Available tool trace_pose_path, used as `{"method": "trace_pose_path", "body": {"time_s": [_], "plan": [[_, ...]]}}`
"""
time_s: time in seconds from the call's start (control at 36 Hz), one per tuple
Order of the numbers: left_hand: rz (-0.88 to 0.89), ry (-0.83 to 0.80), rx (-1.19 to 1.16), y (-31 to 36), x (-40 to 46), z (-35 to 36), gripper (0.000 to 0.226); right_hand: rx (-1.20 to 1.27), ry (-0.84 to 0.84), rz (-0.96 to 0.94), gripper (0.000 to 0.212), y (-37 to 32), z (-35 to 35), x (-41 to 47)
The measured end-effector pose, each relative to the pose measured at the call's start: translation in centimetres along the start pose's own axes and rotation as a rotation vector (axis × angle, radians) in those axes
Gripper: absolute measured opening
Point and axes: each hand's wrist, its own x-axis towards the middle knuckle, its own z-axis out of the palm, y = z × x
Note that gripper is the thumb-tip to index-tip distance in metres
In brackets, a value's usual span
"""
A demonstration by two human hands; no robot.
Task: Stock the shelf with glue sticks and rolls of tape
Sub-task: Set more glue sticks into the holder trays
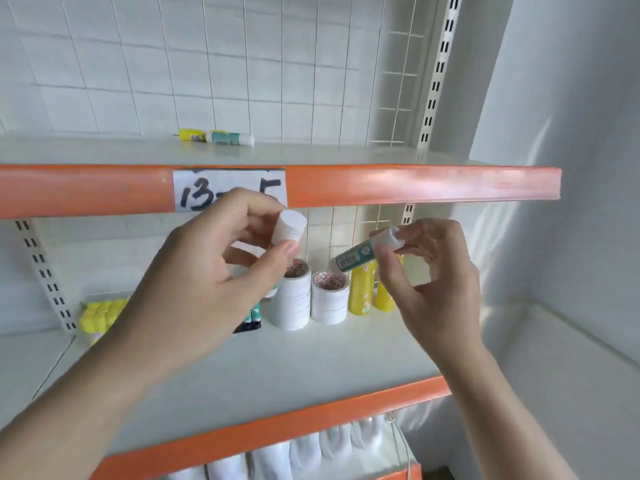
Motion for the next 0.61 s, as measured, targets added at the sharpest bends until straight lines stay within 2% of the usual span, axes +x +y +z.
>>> {"method": "trace_pose_path", "body": {"time_s": [0.28,0.36,0.5,0.61], "plan": [[-0.322,0.023,-0.043,-11.1,-5.9,-0.8,0.016,-0.082,-0.210,0.122,0.018,2.9,6.5,-7.4],[-0.362,0.032,0.011,-14.4,-7.4,-0.5,0.025,-0.145,-0.293,0.181,0.021,3.9,8.6,-8.9],[-0.427,0.040,0.061,-19.2,-9.5,-1.0,0.010,-0.276,-0.426,0.237,0.017,5.2,12.6,-11.4],[-0.456,0.012,0.074,-23.0,-11.0,-1.5,0.010,-0.363,-0.498,0.276,0.017,5.6,15.1,-12.9]]}}
